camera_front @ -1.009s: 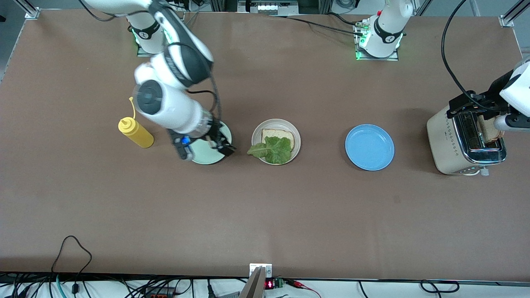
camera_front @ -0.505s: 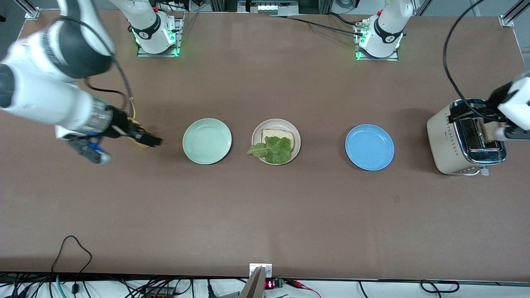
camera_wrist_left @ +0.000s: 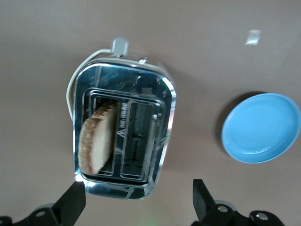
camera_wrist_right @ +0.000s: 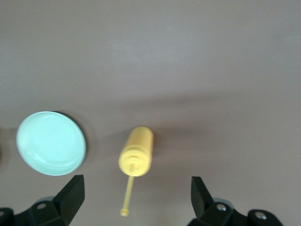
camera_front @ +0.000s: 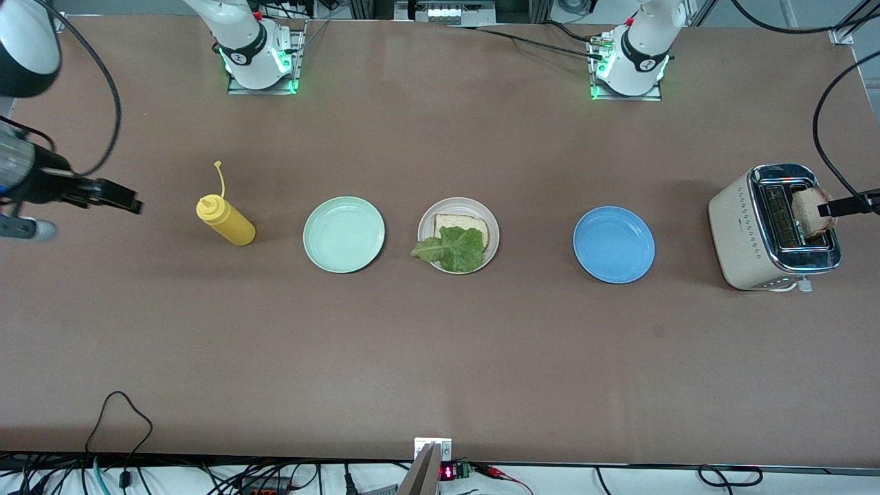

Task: Make sandwich in beige plate with both arms
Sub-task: 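Withdraw the right gripper past the mustard bottle to its rest pose, then lower the left gripper onto the toasted bread slice in the toaster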

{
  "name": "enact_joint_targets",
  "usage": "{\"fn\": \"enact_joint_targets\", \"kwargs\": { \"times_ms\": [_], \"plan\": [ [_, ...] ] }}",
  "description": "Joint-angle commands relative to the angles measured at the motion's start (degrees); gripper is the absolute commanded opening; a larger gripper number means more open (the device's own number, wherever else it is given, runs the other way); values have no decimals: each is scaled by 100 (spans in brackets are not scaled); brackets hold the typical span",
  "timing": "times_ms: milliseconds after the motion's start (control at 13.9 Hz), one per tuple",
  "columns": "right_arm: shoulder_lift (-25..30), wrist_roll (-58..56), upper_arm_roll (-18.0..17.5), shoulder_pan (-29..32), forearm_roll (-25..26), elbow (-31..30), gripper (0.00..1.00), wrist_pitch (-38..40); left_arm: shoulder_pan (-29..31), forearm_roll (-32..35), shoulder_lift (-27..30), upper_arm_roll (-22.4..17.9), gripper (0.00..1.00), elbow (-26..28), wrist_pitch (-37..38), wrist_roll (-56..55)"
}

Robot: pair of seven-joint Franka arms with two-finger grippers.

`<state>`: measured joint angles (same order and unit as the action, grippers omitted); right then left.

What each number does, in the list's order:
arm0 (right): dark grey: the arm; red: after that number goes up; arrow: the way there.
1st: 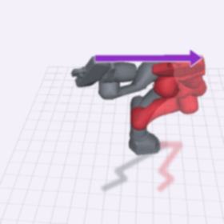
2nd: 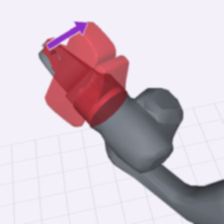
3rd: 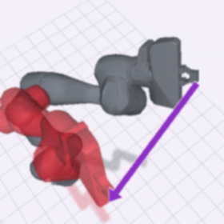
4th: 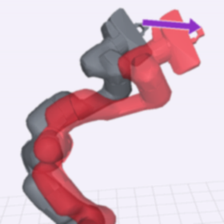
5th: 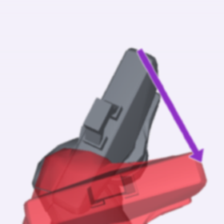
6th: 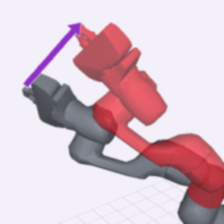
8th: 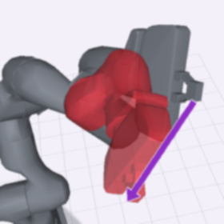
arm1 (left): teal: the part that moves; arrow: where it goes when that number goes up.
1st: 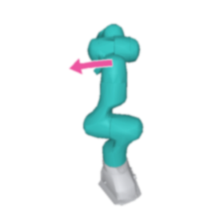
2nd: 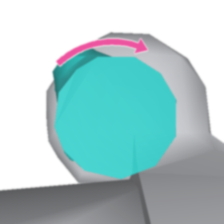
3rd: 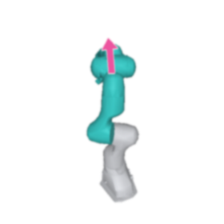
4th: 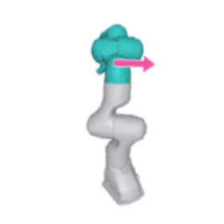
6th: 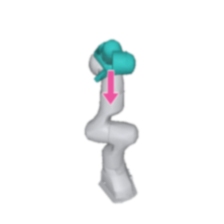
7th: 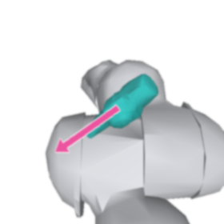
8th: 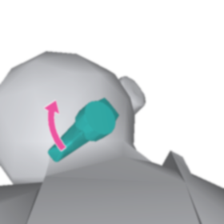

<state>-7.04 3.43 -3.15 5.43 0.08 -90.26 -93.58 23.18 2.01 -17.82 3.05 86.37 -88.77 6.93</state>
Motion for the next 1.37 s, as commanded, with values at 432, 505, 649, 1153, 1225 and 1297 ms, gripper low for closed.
{"fn": "enact_joint_targets", "kwargs": {
  "times_ms": [432,505,649,1153,1225,1297],
  "plan": [
    [687,-405,666,-33,194,-9,100,560,705,115,-749,81,100,-95,-273,1495],
    [678,-404,666,-16,177,-17,100,639,740,115,-775,81,100,-51,-273,1504],
    [652,-404,640,-42,203,-18,100,649,793,106,-854,82,100,-15,-273,1627],
    [581,-440,578,-348,167,-44,100,719,793,18,-890,99,75,222,-133,1663],
    [573,-431,578,-349,168,-44,100,710,793,18,-890,108,62,222,-54,1671],
    [572,-431,578,-349,159,-44,100,719,793,18,-872,125,46,213,-9,1680]
  ]
}}
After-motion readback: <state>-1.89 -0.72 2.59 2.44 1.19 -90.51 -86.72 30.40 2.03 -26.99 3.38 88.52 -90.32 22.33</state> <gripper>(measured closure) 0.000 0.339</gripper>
